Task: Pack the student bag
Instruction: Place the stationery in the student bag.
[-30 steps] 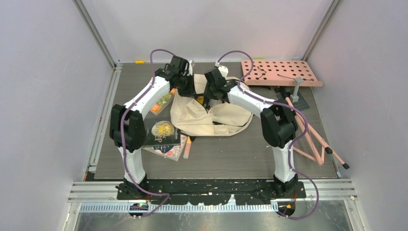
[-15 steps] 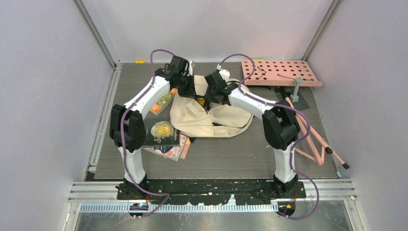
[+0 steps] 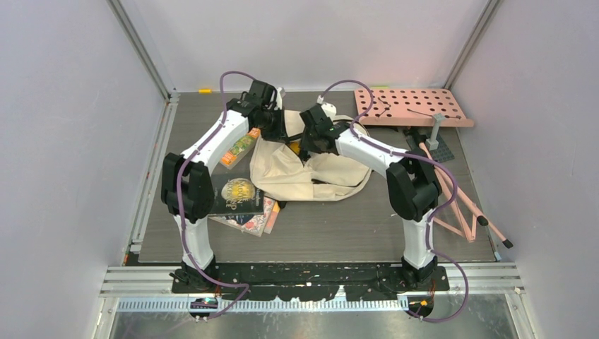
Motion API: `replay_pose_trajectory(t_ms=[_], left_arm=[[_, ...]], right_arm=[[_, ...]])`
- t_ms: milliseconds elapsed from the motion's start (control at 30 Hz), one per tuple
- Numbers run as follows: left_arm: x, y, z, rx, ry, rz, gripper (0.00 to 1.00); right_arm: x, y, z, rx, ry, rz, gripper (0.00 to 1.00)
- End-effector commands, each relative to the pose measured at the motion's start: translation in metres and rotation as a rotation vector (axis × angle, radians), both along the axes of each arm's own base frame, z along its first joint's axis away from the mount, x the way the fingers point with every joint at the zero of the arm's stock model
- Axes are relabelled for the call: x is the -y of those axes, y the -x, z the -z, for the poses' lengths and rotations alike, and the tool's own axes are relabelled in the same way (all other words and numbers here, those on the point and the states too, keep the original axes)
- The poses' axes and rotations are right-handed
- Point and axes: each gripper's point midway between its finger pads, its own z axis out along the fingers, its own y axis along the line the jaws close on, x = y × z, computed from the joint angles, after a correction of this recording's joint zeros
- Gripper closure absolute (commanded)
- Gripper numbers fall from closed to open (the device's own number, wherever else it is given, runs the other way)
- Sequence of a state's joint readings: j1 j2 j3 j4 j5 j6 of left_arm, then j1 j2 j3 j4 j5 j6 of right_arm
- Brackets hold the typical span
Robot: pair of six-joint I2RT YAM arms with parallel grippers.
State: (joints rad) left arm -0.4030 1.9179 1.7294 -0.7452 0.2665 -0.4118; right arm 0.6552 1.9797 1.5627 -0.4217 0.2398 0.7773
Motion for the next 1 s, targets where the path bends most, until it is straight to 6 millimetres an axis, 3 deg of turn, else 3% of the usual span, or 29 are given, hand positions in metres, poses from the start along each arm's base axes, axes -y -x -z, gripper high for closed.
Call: replay_pose_trajectory(t_ms=[0,100,200,367,567,667,833,967], left_arm=[[-0.006,-0.018,-0.025,0.079,0.027,-0.022,1.00],[-0.006,-0.018,-0.025,0.079,0.027,-0.022,1.00],[-0.006,-0.018,-0.025,0.078,0.028,-0.022,1.00],[-0.005,-0.019,-0.024,0.076,0.032,-0.022,1.00],[-0.005,-0.023,-0.025,0.081,0.030,-0.025,1.00],[-0.005,-0.026,-0.025,0.086,0.025,-0.028,1.00],[-0.003,-0.031,-0.031,0.100,0.028,-0.030,1.00],[-0.001,-0.036,-0.033,0.105,0.032,-0.029,1.00]], right_arm=[[-0.019,-0.008,-0.016,0.029,-0.022,-0.052,0.99],[-0.019,-0.010,-0.014,0.030,-0.007,-0.057,0.86],[-0.014,-0.009,-0.015,0.036,0.013,-0.054,0.60],[-0.001,-0.006,-0.024,0.066,0.053,-0.041,0.40],[0.011,0.000,-0.047,0.105,0.062,-0.026,0.36],[0.012,0.011,-0.069,0.135,0.042,-0.022,0.36],[-0.003,0.047,-0.097,0.160,-0.008,-0.038,0.37],[-0.026,0.088,-0.094,0.150,-0.032,-0.100,0.39]])
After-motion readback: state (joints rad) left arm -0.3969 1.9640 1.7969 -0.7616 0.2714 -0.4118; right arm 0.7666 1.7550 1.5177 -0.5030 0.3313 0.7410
